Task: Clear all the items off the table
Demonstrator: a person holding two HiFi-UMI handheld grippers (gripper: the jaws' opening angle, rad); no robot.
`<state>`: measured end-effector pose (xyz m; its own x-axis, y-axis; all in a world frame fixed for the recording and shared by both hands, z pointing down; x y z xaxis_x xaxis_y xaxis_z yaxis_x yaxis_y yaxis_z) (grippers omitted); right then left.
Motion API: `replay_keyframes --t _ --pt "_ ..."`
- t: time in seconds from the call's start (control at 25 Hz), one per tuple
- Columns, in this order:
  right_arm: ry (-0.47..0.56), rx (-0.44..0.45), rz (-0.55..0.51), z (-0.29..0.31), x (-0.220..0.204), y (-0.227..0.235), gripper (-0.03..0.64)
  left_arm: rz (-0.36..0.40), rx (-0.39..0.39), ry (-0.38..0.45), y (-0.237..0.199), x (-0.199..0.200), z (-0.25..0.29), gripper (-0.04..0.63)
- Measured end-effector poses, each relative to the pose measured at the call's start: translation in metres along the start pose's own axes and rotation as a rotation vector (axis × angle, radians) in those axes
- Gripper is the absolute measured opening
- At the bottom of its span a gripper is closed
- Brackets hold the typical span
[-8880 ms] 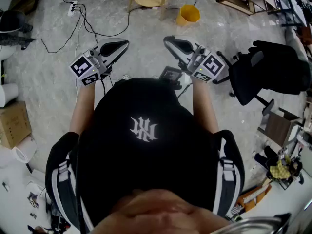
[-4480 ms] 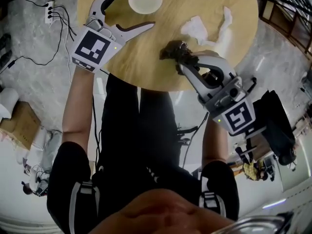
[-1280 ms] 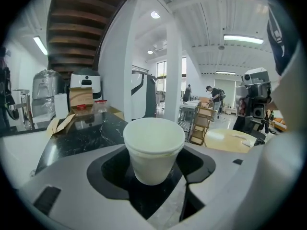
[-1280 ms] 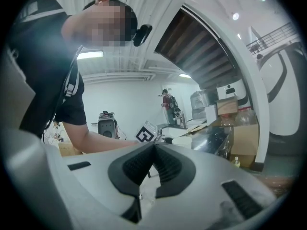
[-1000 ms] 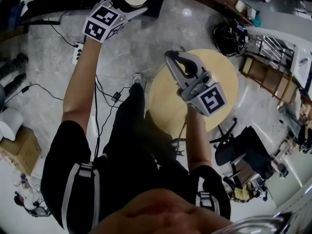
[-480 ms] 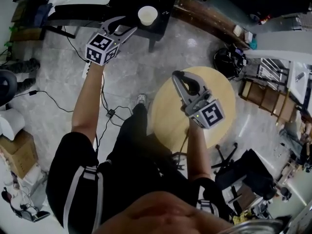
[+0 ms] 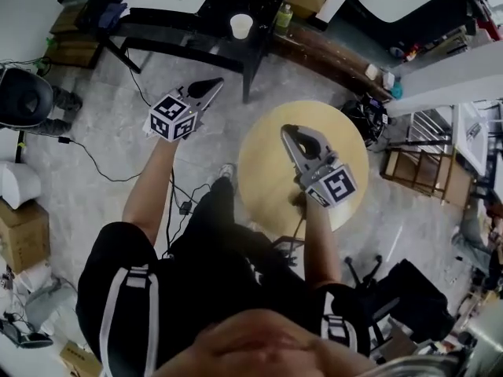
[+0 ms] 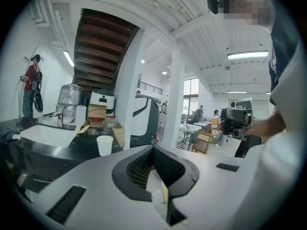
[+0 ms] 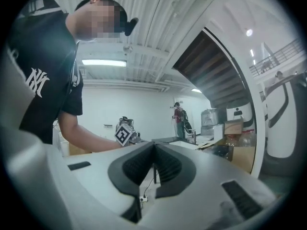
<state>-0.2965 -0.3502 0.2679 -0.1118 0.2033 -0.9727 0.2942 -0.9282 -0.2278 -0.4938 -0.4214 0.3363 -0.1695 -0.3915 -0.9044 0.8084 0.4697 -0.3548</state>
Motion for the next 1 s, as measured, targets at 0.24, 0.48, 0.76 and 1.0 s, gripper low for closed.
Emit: replay_keyframes --t 0.24,0.48,0.76,1.0 --pt "0.063 -0.003 -0.014 -0.108 0.041 -0.055 0.003 -0.047 -0.107 0.011 0.156 -0.044 -0.035 0.012" --pt "0.125 -0.001 -0.029 -0.193 0.076 -0.111 0.003 -0.136 -0.185 0.0 0.278 -0.091 -0.06 0.012" --pt "0.127 -0.041 -0.005 -0.266 0.084 -0.157 0.003 -0.115 -0.271 -0.041 0.383 -0.126 -0.087 0.012" --pt "0.087 -0.07 0.02 -0.289 0.077 -0.198 0.003 -0.102 -0.357 -0.025 0.428 -0.129 -0.116 0.012"
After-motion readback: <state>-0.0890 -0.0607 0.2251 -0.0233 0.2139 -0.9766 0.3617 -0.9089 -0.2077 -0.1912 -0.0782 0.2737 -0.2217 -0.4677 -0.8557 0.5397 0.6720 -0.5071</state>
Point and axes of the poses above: the fingertips, and each gripper's own axes: z forward along the fingers, y to its right, x out of its top, the point moved 2 cm from there along -z, backward along the fingers, and after that the axes turned 15 degrees about -z, right-handed, at the moved point
